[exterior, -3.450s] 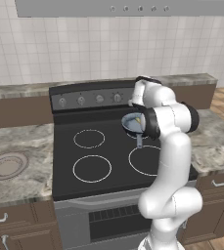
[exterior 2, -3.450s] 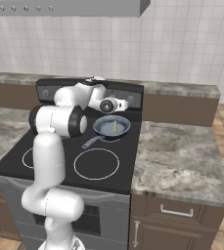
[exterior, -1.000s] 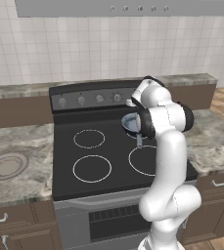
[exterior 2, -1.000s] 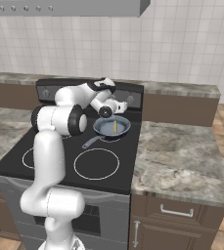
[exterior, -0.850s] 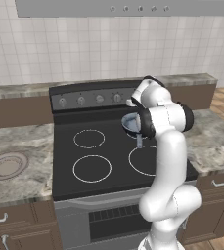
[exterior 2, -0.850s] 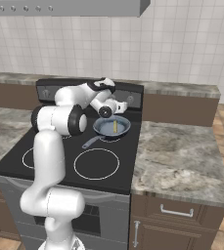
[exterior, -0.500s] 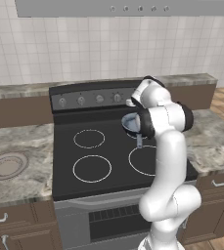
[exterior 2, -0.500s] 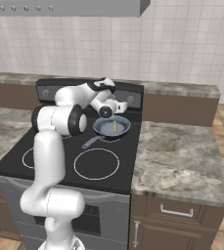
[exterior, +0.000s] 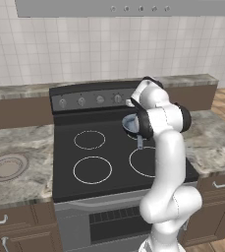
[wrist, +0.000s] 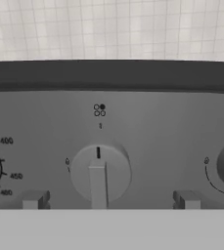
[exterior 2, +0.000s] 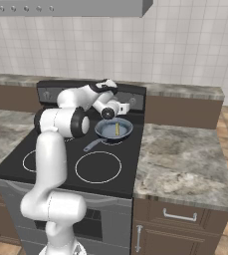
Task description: Pick up the butter stick and place it in the pan. Then turn on the burner for the pan.
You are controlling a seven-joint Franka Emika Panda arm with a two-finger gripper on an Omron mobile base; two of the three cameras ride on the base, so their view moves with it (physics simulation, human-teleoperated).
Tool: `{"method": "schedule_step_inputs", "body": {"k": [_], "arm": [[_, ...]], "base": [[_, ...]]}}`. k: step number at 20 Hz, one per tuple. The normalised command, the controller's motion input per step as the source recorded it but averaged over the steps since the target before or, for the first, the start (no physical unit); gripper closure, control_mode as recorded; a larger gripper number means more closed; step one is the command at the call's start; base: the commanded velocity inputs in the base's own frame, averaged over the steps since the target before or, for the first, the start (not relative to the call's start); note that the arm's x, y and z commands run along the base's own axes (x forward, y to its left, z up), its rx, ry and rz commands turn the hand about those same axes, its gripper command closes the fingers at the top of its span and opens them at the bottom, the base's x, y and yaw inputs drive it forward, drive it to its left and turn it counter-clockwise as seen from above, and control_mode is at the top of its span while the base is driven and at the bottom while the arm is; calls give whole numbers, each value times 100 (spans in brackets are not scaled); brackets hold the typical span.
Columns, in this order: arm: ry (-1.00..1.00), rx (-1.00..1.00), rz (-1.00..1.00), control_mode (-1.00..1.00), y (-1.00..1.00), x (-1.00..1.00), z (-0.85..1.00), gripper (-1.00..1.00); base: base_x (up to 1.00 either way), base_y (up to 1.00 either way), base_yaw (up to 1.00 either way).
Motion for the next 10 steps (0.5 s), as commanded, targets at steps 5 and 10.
{"method": "schedule_step_inputs", "body": {"k": [5, 10], "arm": [[-1, 0, 0, -100, 0, 6, 0, -100], [0, 0, 0, -100, 2, 18, 0, -100]], "base": [[0, 0, 0], [0, 0, 0]]}}
